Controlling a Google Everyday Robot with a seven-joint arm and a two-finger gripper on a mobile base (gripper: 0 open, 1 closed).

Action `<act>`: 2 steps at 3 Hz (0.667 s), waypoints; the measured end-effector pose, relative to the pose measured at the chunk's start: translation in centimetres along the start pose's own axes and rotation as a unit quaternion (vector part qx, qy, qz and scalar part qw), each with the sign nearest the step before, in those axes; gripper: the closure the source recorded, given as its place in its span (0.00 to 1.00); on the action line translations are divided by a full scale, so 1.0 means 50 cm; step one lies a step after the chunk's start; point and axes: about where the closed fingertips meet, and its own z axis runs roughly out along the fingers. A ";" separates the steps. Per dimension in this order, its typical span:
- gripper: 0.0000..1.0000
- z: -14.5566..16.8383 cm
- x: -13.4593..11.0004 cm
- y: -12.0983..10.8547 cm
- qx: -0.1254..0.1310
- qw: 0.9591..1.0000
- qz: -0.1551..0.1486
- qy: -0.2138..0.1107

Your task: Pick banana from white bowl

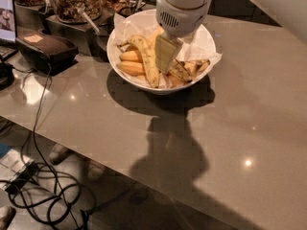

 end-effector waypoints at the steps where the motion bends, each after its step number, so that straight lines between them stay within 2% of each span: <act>1: 0.38 0.027 -0.009 0.000 -0.003 1.000 -0.005 0.012; 2: 0.40 0.051 -0.015 -0.006 -0.004 1.000 -0.006 0.023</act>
Offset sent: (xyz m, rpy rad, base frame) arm 0.0224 0.0023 -0.0308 -0.0604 0.0614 -0.0087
